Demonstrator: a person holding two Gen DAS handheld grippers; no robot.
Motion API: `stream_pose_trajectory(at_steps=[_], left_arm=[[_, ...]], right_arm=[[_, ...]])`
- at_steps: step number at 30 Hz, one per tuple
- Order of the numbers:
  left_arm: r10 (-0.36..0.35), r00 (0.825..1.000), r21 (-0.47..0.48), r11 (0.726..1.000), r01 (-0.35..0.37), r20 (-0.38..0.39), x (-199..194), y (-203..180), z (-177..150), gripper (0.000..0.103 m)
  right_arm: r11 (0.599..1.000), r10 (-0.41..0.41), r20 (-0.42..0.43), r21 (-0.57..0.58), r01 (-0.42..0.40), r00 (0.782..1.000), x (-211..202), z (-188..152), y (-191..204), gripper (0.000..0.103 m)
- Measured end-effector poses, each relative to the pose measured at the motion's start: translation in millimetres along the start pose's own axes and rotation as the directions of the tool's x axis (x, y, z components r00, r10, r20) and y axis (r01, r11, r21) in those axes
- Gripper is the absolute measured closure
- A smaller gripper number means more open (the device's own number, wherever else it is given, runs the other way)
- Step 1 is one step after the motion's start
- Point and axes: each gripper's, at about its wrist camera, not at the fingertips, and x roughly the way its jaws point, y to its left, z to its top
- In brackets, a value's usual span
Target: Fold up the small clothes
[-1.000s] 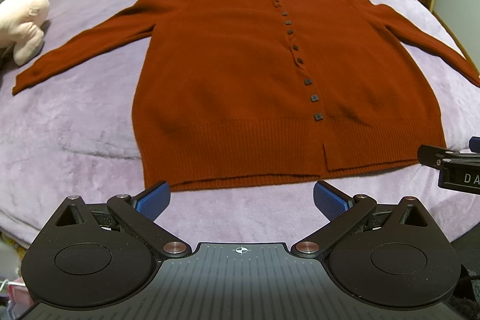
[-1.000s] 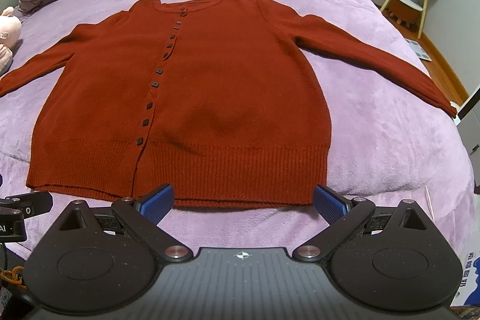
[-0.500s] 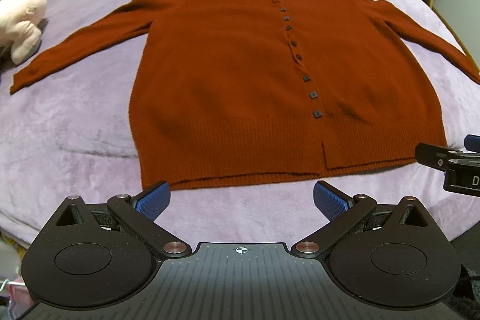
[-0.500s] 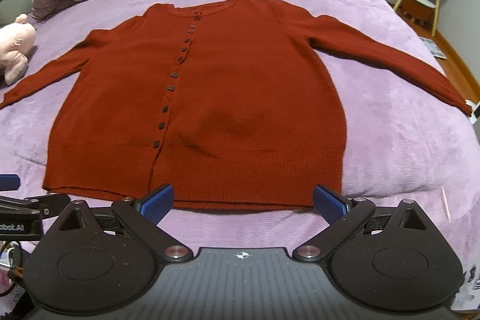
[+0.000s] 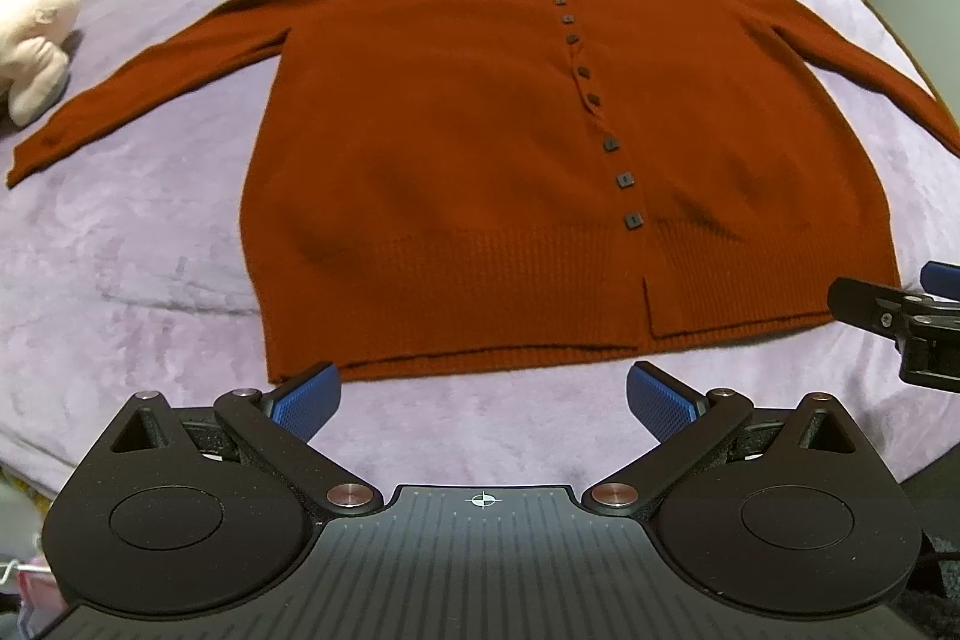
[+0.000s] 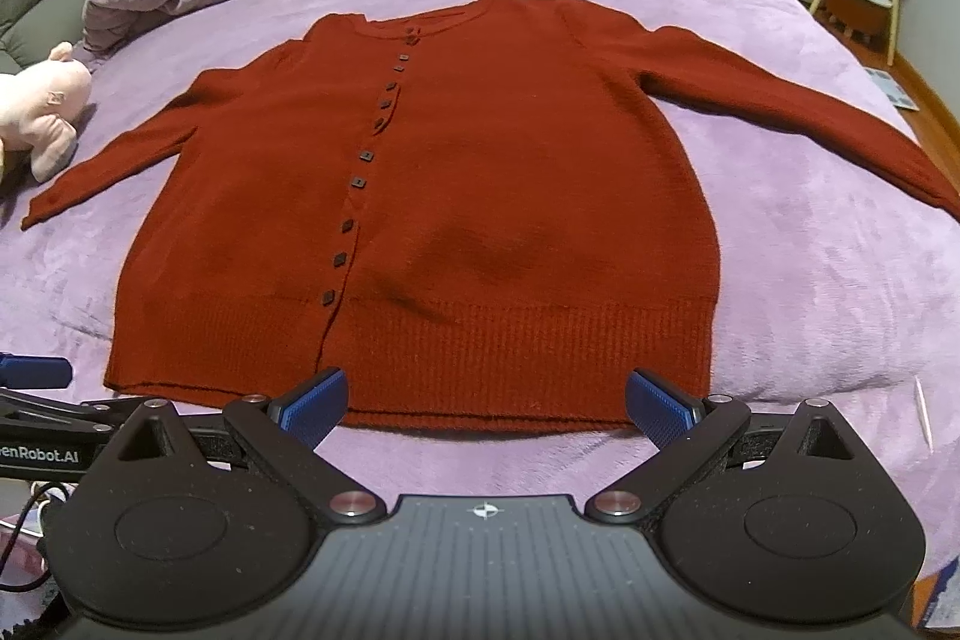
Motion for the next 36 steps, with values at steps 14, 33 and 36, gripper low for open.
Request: stream_pose_trajectory(at_steps=[14, 33, 36], left_arm=[[-0.058, 0.997, -0.038, 0.998, 0.06, 0.045, 11, 5, 23, 0.0], [-0.103, 0.989, -0.167, 0.979, 0.12, 0.11, 87, 10, 122, 0.0], [-0.101, 0.99, -0.162, 0.98, 0.116, 0.098, 96, 8, 127, 0.0]], right_arm=[[0.985, 0.149, 0.25, 0.052, -0.167, 0.957, 6, 0, -44, 0.004], [0.347, -0.297, 0.33, 0.912, -0.221, 0.896, 110, 33, -382, 0.059], [0.29, -0.311, 0.362, 0.917, -0.275, 0.879, 120, 32, -392, 0.066]])
